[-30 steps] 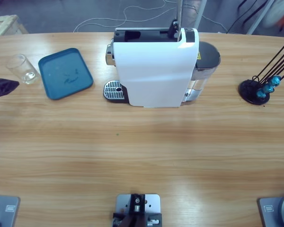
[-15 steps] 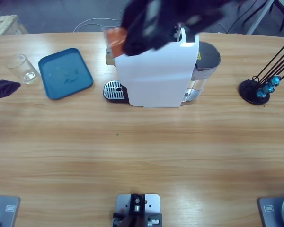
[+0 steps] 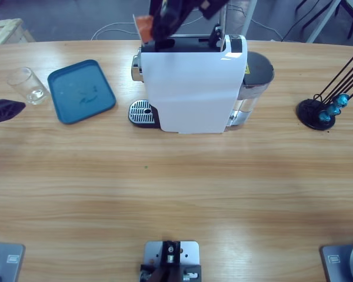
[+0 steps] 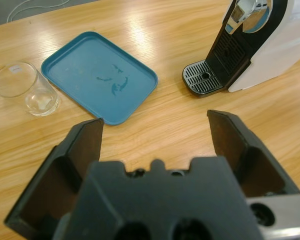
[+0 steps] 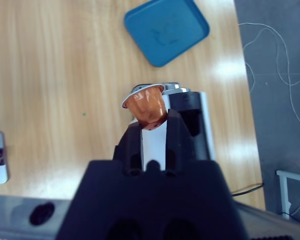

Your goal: Pour coffee

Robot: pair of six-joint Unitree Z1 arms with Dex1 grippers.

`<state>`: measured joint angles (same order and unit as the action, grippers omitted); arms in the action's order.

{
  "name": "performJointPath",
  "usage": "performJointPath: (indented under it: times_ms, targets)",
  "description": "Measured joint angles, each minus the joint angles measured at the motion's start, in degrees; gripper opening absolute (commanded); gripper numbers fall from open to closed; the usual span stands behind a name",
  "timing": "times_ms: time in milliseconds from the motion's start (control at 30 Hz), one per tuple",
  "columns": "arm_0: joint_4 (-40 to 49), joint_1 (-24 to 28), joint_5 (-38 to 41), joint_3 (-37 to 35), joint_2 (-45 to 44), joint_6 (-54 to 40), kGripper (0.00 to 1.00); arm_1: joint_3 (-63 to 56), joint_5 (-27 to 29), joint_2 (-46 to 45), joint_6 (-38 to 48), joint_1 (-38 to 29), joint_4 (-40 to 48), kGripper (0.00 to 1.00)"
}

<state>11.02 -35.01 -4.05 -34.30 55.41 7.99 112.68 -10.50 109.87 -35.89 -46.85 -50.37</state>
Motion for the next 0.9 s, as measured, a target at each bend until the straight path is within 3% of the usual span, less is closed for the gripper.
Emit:
performJointPath:
  times_ms: [333, 900]
  targets:
    - [-1.23, 0.0, 0.0, 0.01, 0.0, 0.0, 0.987, 2.89, 2.89, 5.43, -0.05, 0.77, -0.29, 0.0]
    - [-1.25, 0.0, 0.0, 0.02, 0.0, -0.01, 0.982, 4.04, 6.0, 6.52, 0.25, 2.42, -0.5, 0.0]
